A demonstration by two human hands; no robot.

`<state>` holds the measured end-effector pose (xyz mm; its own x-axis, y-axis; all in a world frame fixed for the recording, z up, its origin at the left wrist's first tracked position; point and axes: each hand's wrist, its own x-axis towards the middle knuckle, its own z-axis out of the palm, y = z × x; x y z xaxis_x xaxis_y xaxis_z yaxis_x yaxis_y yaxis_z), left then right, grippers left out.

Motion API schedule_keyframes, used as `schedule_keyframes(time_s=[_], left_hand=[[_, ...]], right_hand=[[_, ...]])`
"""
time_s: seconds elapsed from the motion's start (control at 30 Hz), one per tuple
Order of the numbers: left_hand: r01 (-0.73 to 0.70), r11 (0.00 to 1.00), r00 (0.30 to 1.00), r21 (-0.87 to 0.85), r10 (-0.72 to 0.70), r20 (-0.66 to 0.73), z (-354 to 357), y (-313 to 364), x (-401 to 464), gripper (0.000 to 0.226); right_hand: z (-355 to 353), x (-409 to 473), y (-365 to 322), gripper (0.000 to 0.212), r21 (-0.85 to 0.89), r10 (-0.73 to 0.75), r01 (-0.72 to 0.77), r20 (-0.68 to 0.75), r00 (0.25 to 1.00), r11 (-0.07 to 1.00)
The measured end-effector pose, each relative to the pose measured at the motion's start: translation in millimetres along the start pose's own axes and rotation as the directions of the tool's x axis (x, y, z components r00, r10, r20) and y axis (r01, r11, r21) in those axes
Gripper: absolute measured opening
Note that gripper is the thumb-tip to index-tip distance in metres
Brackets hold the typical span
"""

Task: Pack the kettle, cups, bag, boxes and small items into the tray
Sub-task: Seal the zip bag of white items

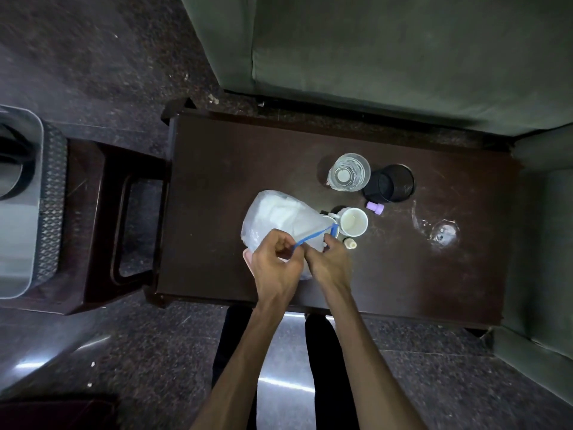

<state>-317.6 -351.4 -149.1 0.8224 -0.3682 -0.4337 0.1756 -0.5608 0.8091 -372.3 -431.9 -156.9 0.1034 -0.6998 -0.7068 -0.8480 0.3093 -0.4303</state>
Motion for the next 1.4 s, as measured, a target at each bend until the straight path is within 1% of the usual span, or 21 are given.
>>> schedule_keyframes(time_s=[0.13, 0.17, 0.27, 0.4, 0.47, 0.53, 0.63, 0.7, 0.73, 0.8, 0.93, 1.0, 1.03, 1.1, 1.13, 1.2, 1.27, 1.3, 1.33, 1.37, 1.4], left_hand=[[-0.002, 0.999, 1.000, 0.046, 0.002, 0.006, -2, -5, -3, 0.008], [0.005, 0.998, 1.000, 0.064, -0.004, -0.014, -2, -7, -3, 0.010], [0.028, 0.994, 0.996, 0.110, -0.019, -0.082, -1, -10, -1, 0.021], [-0.062, 0.993, 0.988, 0.098, 0.075, -0.135, 1, -4, -1, 0.025], [-0.141, 0.986, 0.973, 0.090, 0.154, -0.170, 2, 0, -2, 0.023], [-0.214, 0.972, 0.951, 0.095, 0.230, -0.205, 1, 4, -1, 0.025], [-0.264, 0.960, 0.922, 0.097, 0.281, -0.268, -4, 6, 3, 0.028], [-0.252, 0.965, 0.914, 0.073, 0.262, -0.310, -7, 5, 6, 0.028], [-0.235, 0.970, 0.916, 0.066, 0.244, -0.318, -9, 5, 8, 0.028], [-0.209, 0.975, 0.923, 0.079, 0.223, -0.313, -12, 5, 12, 0.027], [-0.221, 0.969, 0.926, 0.109, 0.244, -0.289, -14, 3, 15, 0.023], [-0.238, 0.965, 0.918, 0.111, 0.260, -0.300, -13, 5, 15, 0.021], [-0.243, 0.964, 0.914, 0.108, 0.265, -0.306, -13, 5, 15, 0.021], [-0.240, 0.966, 0.914, 0.098, 0.259, -0.313, -11, 5, 15, 0.020], [-0.242, 0.966, 0.915, 0.091, 0.259, -0.310, -11, 3, 15, 0.020], [-0.261, 0.963, 0.923, 0.061, 0.268, -0.276, -11, 0, 15, 0.021], [-0.247, 0.968, 0.936, 0.033, 0.247, -0.251, -11, 0, 16, 0.018], [-0.236, 0.971, 0.940, 0.026, 0.235, -0.247, -10, 0, 17, 0.017], [-0.229, 0.973, 0.944, 0.024, 0.228, -0.240, -9, 1, 19, 0.017], [-0.219, 0.975, 0.949, 0.024, 0.219, -0.228, -7, 2, 19, 0.018], [-0.204, 0.979, 0.956, 0.024, 0.204, -0.211, -5, 4, 20, 0.019]], right_hand=[[-1, 3, -4, 0.039, 0.001, -0.031, 0.031, -0.067, 0.997, 1.000], [-1, 2, -6, 0.037, -0.009, -0.035, 0.035, -0.077, 0.996, 0.999], [-6, -3, -12, 0.009, -0.125, -0.103, 0.095, -0.057, 0.993, 0.988], [-16, -6, -12, 0.034, -0.238, -0.105, 0.090, -0.051, 0.993, 0.967], [-20, -5, -12, 0.027, -0.243, -0.159, 0.141, -0.054, 0.986, 0.960], [-22, -3, -14, 0.020, -0.117, -0.205, 0.201, -0.020, 0.979, 0.973], [-20, -1, -21, 0.036, 0.257, -0.161, 0.131, 0.097, 0.982, 0.957], [-19, 0, -25, 0.042, 0.361, -0.192, 0.135, 0.126, 0.973, 0.923], [-18, 0, -27, 0.035, 0.366, -0.214, 0.150, 0.141, 0.967, 0.918], [-17, -1, -29, 0.017, 0.341, -0.240, 0.168, 0.181, 0.954, 0.925], [-15, -4, -35, 0.032, 0.263, -0.135, 0.063, 0.266, 0.954, 0.963], [-10, -8, -37, 0.038, 0.108, -0.140, 0.121, 0.197, 0.970, 0.987], [-5, -10, -37, 0.033, 0.012, -0.177, 0.177, 0.126, 0.976, 0.984], [2, -12, -37, 0.011, -0.107, -0.271, 0.268, -0.010, 0.963, 0.957], [4, -12, -38, 0.015, -0.128, -0.309, 0.303, -0.034, 0.950, 0.945], [4, -12, -40, 0.037, -0.094, -0.339, 0.336, -0.017, 0.941, 0.937], [1, -11, -41, 0.053, 0.043, -0.300, 0.299, 0.007, 0.954, 0.953], [-1, -11, -42, 0.053, 0.124, -0.252, 0.247, 0.025, 0.967, 0.961], [-3, -10, -41, 0.045, 0.175, -0.207, 0.196, 0.046, 0.977, 0.965], [-5, -10, -40, 0.032, 0.175, -0.191, 0.179, 0.055, 0.980, 0.968], [-8, -10, -39, 0.020, 0.120, -0.205, 0.198, 0.050, 0.977, 0.973]])
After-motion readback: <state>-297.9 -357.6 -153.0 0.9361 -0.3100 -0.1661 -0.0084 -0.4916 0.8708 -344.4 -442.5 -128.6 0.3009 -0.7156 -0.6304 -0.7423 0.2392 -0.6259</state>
